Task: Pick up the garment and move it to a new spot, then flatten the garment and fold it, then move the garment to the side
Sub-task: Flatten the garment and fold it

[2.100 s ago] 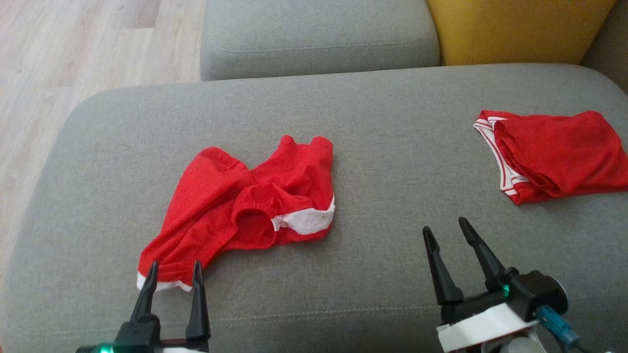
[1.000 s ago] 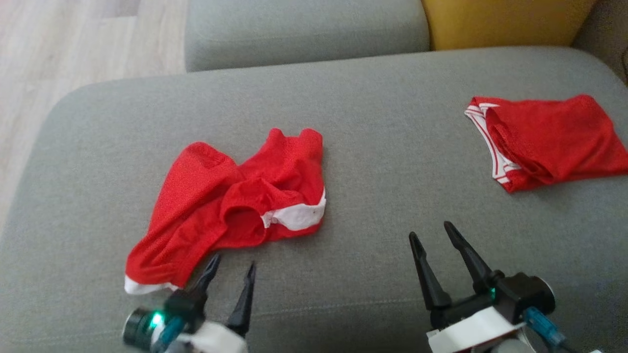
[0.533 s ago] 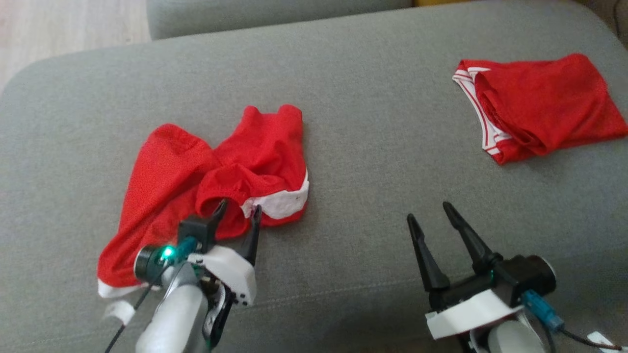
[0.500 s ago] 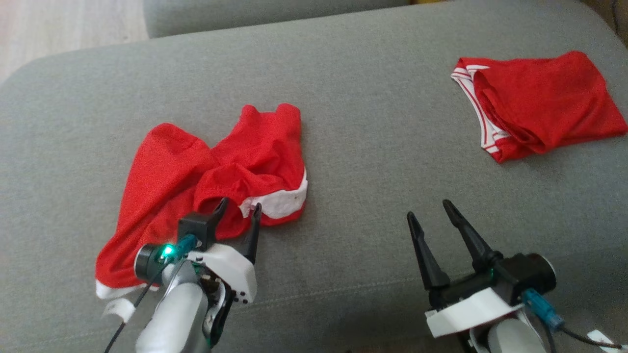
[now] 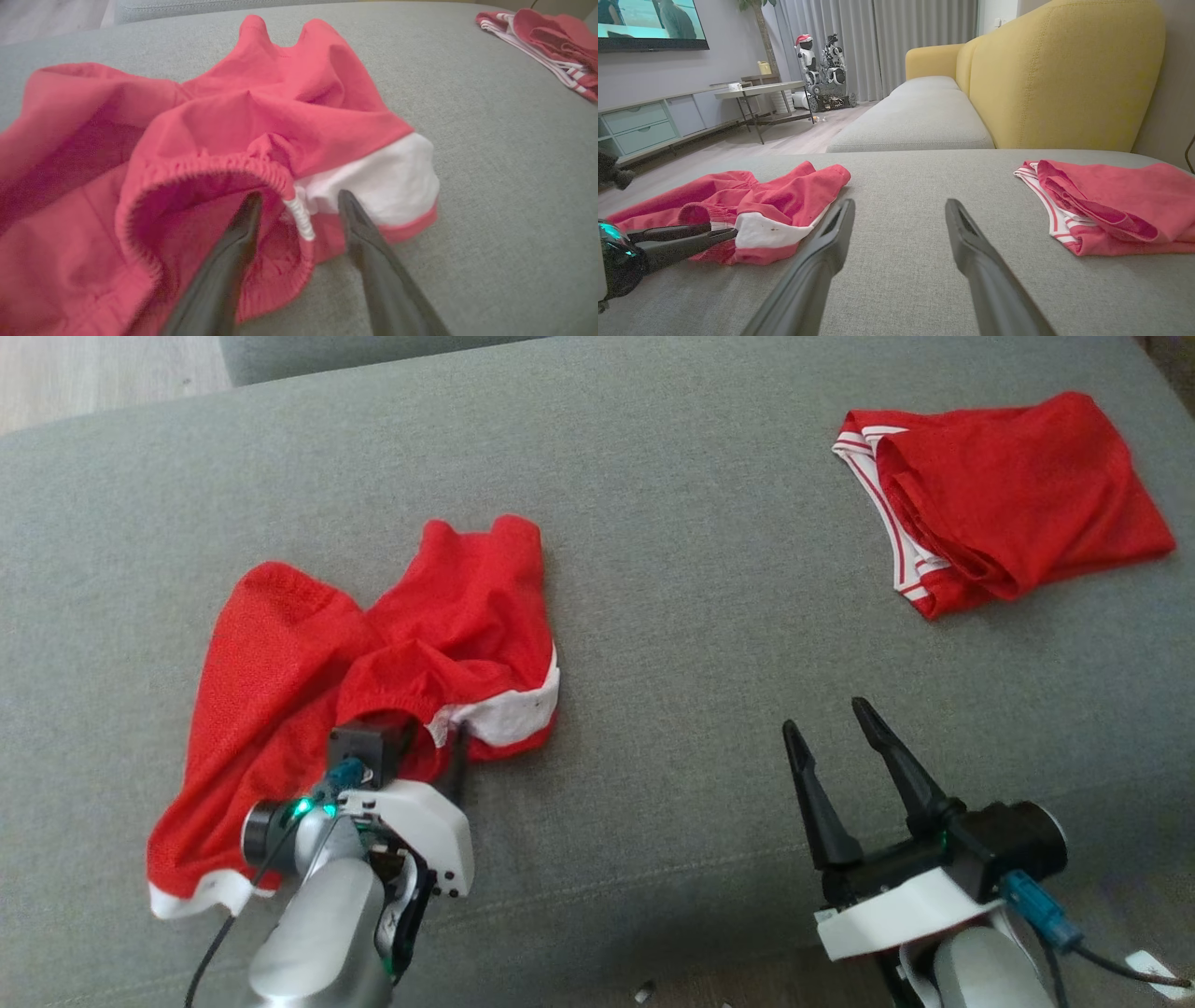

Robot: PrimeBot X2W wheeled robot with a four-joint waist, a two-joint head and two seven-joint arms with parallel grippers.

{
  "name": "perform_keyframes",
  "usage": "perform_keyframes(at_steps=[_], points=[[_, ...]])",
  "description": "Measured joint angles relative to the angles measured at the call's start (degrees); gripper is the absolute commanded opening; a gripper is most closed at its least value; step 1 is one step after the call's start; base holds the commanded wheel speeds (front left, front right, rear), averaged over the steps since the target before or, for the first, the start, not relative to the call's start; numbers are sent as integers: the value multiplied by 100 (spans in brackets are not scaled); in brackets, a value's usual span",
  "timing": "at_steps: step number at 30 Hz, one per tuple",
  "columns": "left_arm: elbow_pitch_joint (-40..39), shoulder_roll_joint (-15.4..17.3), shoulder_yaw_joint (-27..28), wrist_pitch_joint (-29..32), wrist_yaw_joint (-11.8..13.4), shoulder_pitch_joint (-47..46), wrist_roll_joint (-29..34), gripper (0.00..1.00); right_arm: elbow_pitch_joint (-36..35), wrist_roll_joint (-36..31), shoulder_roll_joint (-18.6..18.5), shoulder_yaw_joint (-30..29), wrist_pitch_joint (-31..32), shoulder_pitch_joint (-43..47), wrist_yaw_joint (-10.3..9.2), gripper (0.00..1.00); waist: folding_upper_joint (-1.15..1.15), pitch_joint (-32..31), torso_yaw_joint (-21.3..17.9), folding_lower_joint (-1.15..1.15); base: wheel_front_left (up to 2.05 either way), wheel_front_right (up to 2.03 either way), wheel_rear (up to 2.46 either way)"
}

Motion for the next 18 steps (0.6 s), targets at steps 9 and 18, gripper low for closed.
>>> perform_keyframes(at_steps=[9,18], points=[[-224,98,0,154,-193,3,-201,0,0,2,0,0,0,-13,0,100,0,-28,-4,0,0,0,0],[-1236,437,-88,905,-727,-288,-664,0,3,89,0,35,0,-19,0,100,0,-187,-152,0,0,0,0]])
